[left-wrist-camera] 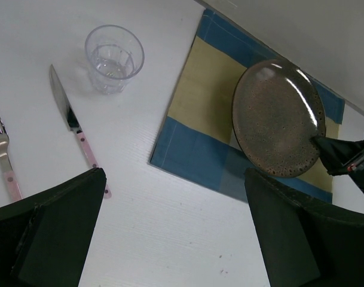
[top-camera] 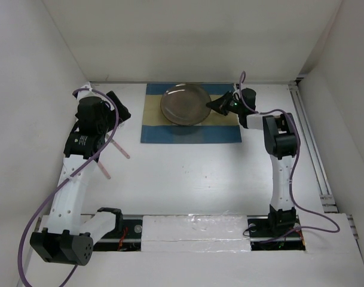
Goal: Set the dinner table for one person
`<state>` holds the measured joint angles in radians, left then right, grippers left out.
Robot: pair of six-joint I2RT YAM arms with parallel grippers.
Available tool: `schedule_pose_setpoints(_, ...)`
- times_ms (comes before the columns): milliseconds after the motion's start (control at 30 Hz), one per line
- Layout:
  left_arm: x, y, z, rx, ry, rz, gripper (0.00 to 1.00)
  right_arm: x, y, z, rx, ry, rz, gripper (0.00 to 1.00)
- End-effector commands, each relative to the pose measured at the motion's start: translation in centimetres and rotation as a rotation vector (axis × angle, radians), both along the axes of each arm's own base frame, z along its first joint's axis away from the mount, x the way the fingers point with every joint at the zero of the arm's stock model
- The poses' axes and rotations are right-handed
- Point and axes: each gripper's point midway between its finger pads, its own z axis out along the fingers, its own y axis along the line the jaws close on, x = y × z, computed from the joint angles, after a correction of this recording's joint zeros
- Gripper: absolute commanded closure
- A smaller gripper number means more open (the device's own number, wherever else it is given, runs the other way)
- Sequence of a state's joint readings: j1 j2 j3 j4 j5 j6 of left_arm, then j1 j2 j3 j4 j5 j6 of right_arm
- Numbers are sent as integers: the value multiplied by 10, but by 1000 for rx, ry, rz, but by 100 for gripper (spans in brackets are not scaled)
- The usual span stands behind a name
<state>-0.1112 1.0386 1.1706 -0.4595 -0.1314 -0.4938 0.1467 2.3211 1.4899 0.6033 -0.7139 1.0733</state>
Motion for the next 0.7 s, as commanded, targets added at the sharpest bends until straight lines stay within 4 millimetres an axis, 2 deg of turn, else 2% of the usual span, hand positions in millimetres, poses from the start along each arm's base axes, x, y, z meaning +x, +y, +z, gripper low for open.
schedule_pose_setpoints(0,1,-1,5,8,-30,-12,1,17,1,106,109,-299,25,100)
schedule_pose_setpoints(33,1,-1,5,8,-30,-12,1,19,2,110,104,-310,25,100)
schedule_pose_setpoints(67,1,-1,5,8,-30,-12,1,20,2,99,94,-286,25,100)
schedule_pose_setpoints(100,1,-1,5,8,-30,-12,1,22,2,105,96,-300,25,100)
schedule_pose_setpoints(133,1,-1,5,8,-30,-12,1,24,2,99,87,-295,25,100)
schedule_pose_setpoints(233,1,-1,5,8,-30,-12,1,28,-9,93,78,-294,15,100)
schedule_pose_setpoints(333,1,-1,5,8,-30,-12,1,28,-8,79,69,-270,24,100)
schedule_pose_setpoints(367,1,-1,5,8,-30,-12,1,30,-14,76,67,-261,13,100)
schedule_pose_setpoints(533,1,-1,5,8,-30,-12,1,31,-19,70,59,-259,14,100)
schedule_pose_setpoints(567,1,-1,5,8,-30,-12,1,30,-18,62,58,-238,22,100)
schedule_pose_setpoints(667,1,-1,5,8,-30,-12,1,30,-18,61,52,-244,23,100)
